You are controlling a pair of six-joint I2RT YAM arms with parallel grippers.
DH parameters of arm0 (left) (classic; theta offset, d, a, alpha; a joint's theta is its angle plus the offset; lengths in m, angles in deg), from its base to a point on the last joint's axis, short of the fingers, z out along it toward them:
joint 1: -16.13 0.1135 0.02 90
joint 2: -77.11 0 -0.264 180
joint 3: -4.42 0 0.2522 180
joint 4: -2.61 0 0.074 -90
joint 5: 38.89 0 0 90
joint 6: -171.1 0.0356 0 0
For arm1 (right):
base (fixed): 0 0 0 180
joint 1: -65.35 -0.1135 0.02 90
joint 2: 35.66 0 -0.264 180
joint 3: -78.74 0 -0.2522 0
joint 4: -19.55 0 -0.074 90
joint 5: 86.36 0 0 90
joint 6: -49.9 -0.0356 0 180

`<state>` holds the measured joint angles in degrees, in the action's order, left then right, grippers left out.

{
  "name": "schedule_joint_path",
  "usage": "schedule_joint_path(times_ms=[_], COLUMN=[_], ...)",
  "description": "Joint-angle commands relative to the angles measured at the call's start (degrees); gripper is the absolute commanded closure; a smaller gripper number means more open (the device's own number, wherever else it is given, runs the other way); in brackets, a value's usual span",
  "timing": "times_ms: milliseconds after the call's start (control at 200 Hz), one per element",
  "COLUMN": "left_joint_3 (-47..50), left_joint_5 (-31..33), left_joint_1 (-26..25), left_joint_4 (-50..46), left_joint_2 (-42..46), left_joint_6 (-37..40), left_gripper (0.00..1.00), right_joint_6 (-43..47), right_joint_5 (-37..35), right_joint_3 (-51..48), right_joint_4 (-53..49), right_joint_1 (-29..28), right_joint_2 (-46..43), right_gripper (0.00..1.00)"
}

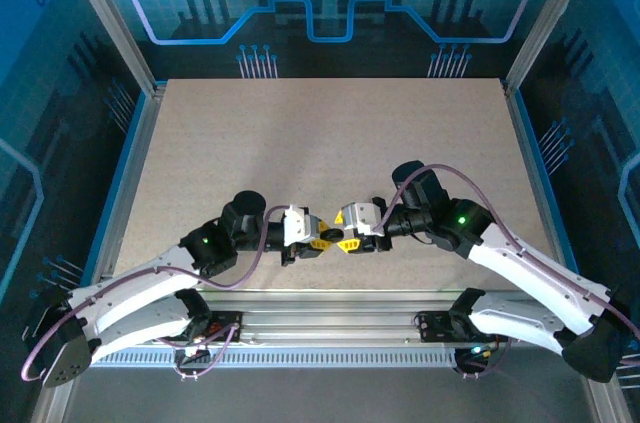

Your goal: Insert wireless bluetooth earbuds into charging case

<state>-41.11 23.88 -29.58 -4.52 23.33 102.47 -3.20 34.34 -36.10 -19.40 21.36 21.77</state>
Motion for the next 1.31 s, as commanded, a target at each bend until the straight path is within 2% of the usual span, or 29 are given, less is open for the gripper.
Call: schedule_joint_path(times_ms=[0,390,815,1301], left_joint_3=[-0.9,-1.1,-1.3,-1.3], left_joint_5=[-0.4,-1.0,-2.0,-1.9], left_joint_1=[-0.2,-0.2,-0.2,-0.2], left_joint_4=[-0.1,0.0,-0.3,-0.7], left_joint_2=[0.9,1.0,1.0,1.5], left_joint_6=[0.9,0.5,0.5,0.7], left_gripper=[0.78,0.78,0.78,0.79], right_joint_6=[-1.1,-1.9,-4.6,-7.2], right_joint_5=[2.3,0.2,-9.1,-15.1], right_joint_3=[-0.6,-0.1,-0.7,-3.5], right_joint_4=[1.0,1.6,6.0,10.3], right_joint_1=[-0.9,-0.8,-0.6,1.3], right_joint_2=[0.8,2.6,1.8,-1.0], right_gripper=[0.54,0.54,0.54,0.54])
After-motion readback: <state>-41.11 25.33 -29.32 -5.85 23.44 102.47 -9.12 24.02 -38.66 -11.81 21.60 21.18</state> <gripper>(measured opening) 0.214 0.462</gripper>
